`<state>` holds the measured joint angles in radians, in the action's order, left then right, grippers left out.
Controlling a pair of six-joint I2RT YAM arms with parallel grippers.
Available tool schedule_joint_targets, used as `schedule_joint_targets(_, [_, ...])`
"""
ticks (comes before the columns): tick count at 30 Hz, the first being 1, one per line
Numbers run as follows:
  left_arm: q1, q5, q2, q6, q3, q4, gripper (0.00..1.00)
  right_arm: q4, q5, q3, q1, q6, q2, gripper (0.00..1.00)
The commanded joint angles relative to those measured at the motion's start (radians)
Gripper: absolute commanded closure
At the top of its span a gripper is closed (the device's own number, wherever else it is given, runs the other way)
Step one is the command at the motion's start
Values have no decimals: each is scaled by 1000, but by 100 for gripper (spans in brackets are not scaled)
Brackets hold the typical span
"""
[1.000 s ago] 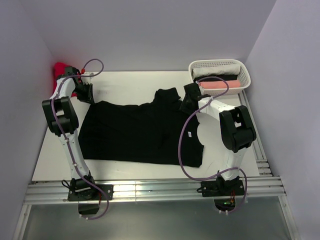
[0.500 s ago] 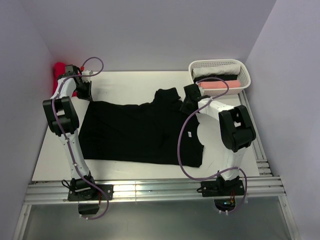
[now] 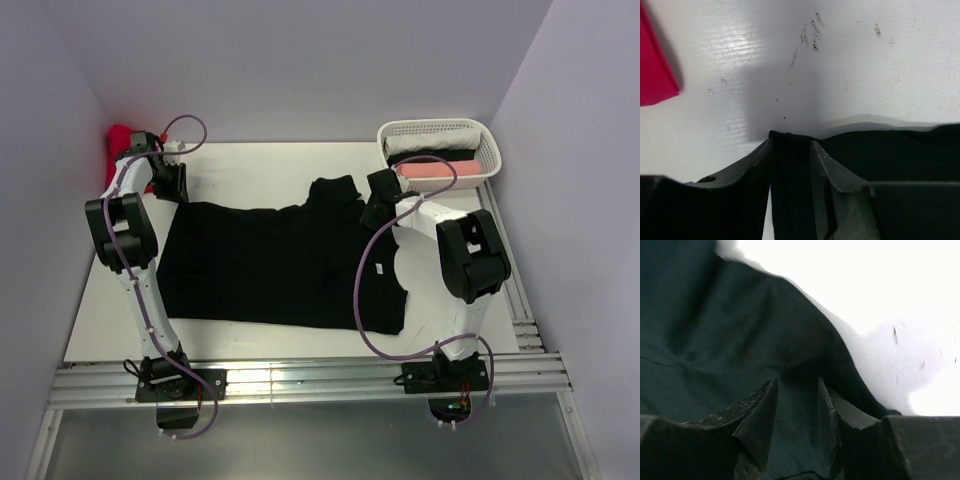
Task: Roll the t-shirts
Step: Fold the tshirt
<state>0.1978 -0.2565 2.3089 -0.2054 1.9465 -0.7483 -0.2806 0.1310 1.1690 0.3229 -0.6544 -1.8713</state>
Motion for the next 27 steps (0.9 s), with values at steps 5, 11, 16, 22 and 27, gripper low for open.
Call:
schedule_joint_targets(5, [11,-29,-129,4,2,63,52,-6,41,219,1,71,-12,48])
schedule_joint_targets(11, [15,0,-100,12,19,50,51,-46,52,457,-13,90,-178,44])
schedule_joint_targets(16, [15,11,-31,4,78,9,51,-92,41,671,-18,104,-353,43])
schedule_joint_targets(22, [14,28,0,-2,98,4,50,-153,12,852,-31,114,-505,41])
schedule_joint_targets(27, [14,31,6,-5,88,6,50,-203,-10,925,-33,118,-574,42])
